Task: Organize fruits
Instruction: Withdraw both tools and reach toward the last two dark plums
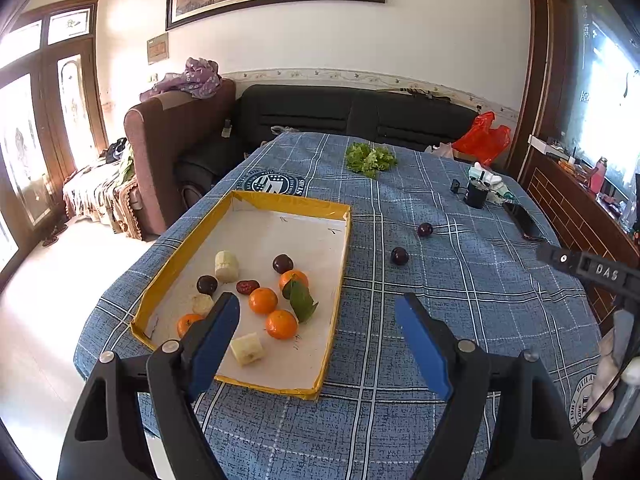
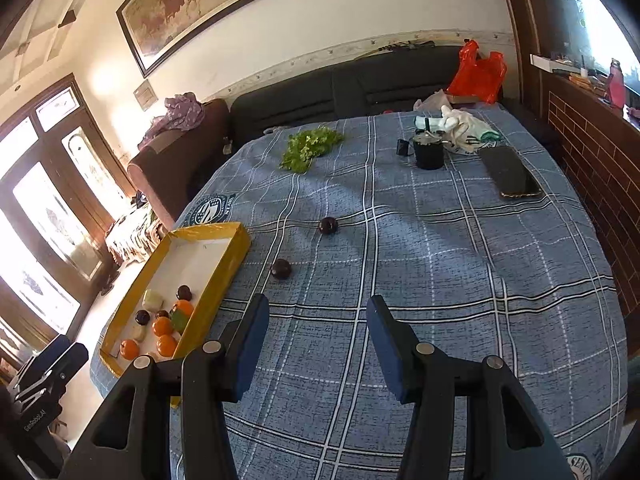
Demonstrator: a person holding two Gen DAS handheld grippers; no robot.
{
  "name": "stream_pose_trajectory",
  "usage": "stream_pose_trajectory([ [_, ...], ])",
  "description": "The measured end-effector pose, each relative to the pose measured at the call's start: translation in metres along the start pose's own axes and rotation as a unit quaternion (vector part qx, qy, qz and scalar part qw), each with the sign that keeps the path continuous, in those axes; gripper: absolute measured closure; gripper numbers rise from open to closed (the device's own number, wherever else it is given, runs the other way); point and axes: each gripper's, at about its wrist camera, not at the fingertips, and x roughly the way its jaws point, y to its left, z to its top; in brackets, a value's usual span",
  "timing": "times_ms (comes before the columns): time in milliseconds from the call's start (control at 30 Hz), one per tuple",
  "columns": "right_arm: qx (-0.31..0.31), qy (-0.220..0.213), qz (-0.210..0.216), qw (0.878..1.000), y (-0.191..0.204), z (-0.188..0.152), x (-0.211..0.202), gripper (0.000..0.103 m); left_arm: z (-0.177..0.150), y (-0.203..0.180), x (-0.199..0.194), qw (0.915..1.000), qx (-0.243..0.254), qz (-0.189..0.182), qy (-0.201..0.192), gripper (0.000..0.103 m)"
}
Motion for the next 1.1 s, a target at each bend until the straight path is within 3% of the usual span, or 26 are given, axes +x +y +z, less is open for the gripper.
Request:
stream_pose_trajectory([
  [200,-0.005,-0.021,-0.021,1.000,-0.009,0.019,-0.024,0.048,0.009,-0.004,-0.005,0.9997,0.025,-0.004,-0.002,0.022],
  [400,-0.023,-0.099,-0.065,0.993,-0.009,0.082,-0.081,0.048,0.059,0.009,-0.045,0.9964,0.041,0.007,-0.074,0.022],
  [533,-0.052,-0.140,-0.110,0.983,0.002,0.129,-0.117,0.038,0.101,0.012,-0.071,0.9881,0.068,0.029,-0.135,0.016],
  [633,-0.070,-0.157,-0.145,0.974,0.010,0.161,-0.133,0.036,0.128,0.011,-0.087,0.9765,0.083,0.049,-0.193,0.007],
  [667,-0.075,-0.161,-0.155,0.972,0.012,0.171,-0.136,0.034,0.135,0.010,-0.090,0.9717,0.089,0.047,-0.214,0.000],
  [733,-0.079,-0.167,-0.167,0.969,0.015,0.185,-0.135,0.029,0.142,0.008,-0.085,0.9663,0.102,0.025,-0.235,0.000],
  [800,-0.080,-0.162,-0.171,0.968,0.012,0.191,-0.122,0.027,0.141,0.005,-0.058,0.9753,0.107,-0.020,-0.192,0.000],
  [833,-0.079,-0.156,-0.170,0.970,0.011,0.191,-0.114,0.026,0.136,0.000,-0.035,0.9821,0.108,-0.052,-0.145,0.000],
  [900,-0.074,-0.130,-0.158,0.976,0.004,0.186,-0.085,0.026,0.122,-0.007,0.007,0.9886,0.096,-0.084,-0.081,0.000],
  [1000,-0.069,-0.073,-0.140,0.985,-0.006,0.171,-0.023,0.026,0.102,-0.017,0.065,0.9929,0.068,-0.097,-0.009,0.000],
  [1100,-0.063,-0.014,-0.112,0.992,-0.014,0.151,0.039,0.027,0.089,-0.019,0.106,0.9927,0.039,-0.109,0.035,0.000],
])
